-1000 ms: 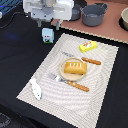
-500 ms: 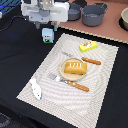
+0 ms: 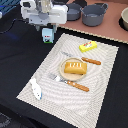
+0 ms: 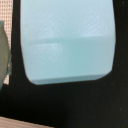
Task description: Interact with the objects in diverse but meaningful ways.
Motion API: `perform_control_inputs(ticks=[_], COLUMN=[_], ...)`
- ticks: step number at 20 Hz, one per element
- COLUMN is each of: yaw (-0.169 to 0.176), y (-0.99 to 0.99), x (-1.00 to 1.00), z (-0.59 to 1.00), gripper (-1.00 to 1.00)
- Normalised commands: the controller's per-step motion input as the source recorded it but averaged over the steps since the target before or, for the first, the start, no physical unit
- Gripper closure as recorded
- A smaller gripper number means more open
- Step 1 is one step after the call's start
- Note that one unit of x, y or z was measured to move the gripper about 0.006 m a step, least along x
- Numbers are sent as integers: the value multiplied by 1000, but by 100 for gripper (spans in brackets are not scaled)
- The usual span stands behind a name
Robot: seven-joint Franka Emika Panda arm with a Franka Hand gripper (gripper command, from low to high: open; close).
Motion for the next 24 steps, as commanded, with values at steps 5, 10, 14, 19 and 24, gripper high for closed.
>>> perform_control_inputs(ticks=[5,10,14,19,24], yaw=[-52,-46,-44,-42,-40], y=[86,97,75,78,104], x=[110,31,4,0,0], z=[-269,-331,-289,-253,-251], gripper=[-100,-100,100,100,100])
